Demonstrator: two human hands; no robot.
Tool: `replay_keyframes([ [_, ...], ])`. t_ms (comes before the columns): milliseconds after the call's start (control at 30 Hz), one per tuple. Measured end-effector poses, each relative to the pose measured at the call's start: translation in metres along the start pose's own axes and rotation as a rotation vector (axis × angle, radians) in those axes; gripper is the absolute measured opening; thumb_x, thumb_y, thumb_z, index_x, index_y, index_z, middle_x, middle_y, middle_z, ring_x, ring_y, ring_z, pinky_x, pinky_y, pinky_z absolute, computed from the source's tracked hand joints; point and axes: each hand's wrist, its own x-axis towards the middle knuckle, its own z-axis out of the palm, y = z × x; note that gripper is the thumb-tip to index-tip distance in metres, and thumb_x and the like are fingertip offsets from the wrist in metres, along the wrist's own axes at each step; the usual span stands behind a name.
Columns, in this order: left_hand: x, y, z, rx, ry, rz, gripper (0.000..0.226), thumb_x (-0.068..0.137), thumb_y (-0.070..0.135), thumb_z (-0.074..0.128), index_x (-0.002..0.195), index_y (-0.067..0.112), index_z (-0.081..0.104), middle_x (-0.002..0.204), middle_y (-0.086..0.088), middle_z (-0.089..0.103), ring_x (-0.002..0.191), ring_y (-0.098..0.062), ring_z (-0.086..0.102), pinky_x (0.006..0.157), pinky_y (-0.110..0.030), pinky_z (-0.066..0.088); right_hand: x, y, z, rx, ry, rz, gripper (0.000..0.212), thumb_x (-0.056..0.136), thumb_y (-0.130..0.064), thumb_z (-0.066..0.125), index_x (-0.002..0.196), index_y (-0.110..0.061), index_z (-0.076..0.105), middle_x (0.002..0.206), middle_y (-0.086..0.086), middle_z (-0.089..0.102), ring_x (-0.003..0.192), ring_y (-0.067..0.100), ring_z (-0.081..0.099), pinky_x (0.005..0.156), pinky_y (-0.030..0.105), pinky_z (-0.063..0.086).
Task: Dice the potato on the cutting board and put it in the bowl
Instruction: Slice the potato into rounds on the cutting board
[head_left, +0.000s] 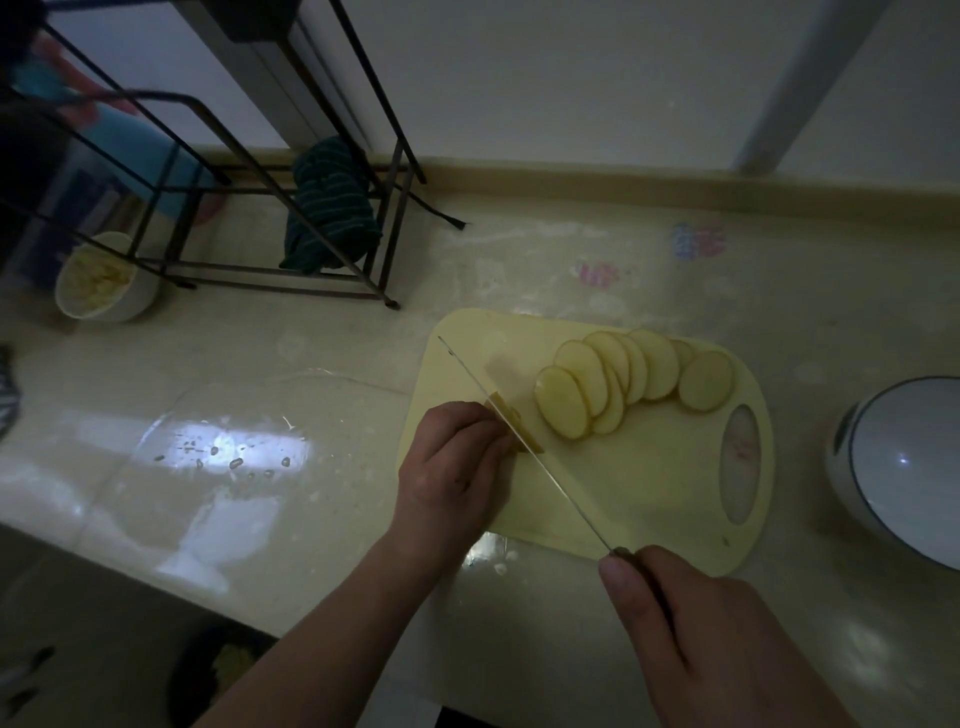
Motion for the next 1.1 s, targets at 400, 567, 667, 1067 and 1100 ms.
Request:
replay_keyframes([
  [400,0.003,-0.007,0.003,0.024,-0.007,0.000,0.012,0.091,0.005,0.068,0.094,-0.003,0.076,0.097,-0.013,0.068,0.093,-0.027,0.066,0.085,-0.033,0.054,0.006,0.001,-0.001,0.016,-0.012,-0.055,0.097,0.047,-0.088,-0.029,0.080,-0.035,0.044,0.071,-0.006,0.060,0.085,0.011,0.063,0.070,0.027,0.041],
  [567,0.002,-0.016,0.003,-0.038,0.010,0.034,0.009,0.084,-0.005,0.072,0.092,-0.005,0.077,0.092,-0.014,0.069,0.094,-0.026,0.065,0.087,-0.031,0.054,0.009,0.000,-0.002,0.046,-0.009,-0.053,0.100,0.046,-0.090,-0.027,0.080,-0.035,0.049,0.070,-0.006,0.061,0.084,0.010,0.062,0.067,0.023,0.039],
  [667,0.002,-0.017,0.004,-0.065,0.016,0.050,0.014,0.080,-0.011,0.073,0.091,-0.004,0.077,0.093,-0.015,0.070,0.095,-0.028,0.066,0.086,-0.034,0.055,0.011,-0.002,0.000,0.029,-0.010,-0.043,0.099,0.045,-0.089,-0.029,0.080,-0.037,0.047,0.071,-0.005,0.061,0.084,0.010,0.062,0.067,0.024,0.039],
  [1067,0.004,-0.015,0.008,-0.089,0.016,0.059,0.013,0.083,-0.013,0.069,0.090,-0.005,0.077,0.089,-0.016,0.069,0.089,-0.035,0.066,0.078,-0.044,0.056,0.003,-0.003,0.001,0.038,0.011,-0.005,0.101,0.042,-0.091,-0.029,0.080,-0.038,0.048,0.074,-0.002,0.065,0.089,0.014,0.065,0.070,0.027,0.043],
  [1100,0.004,-0.015,0.008,-0.091,0.016,0.063,0.013,0.083,-0.012,0.069,0.090,-0.005,0.077,0.090,-0.016,0.069,0.089,-0.035,0.066,0.078,-0.043,0.056,0.000,-0.002,0.001,0.029,0.008,0.024,0.104,0.037,-0.091,-0.031,0.080,-0.038,0.047,0.071,-0.003,0.062,0.091,0.015,0.065,0.069,0.025,0.042],
])
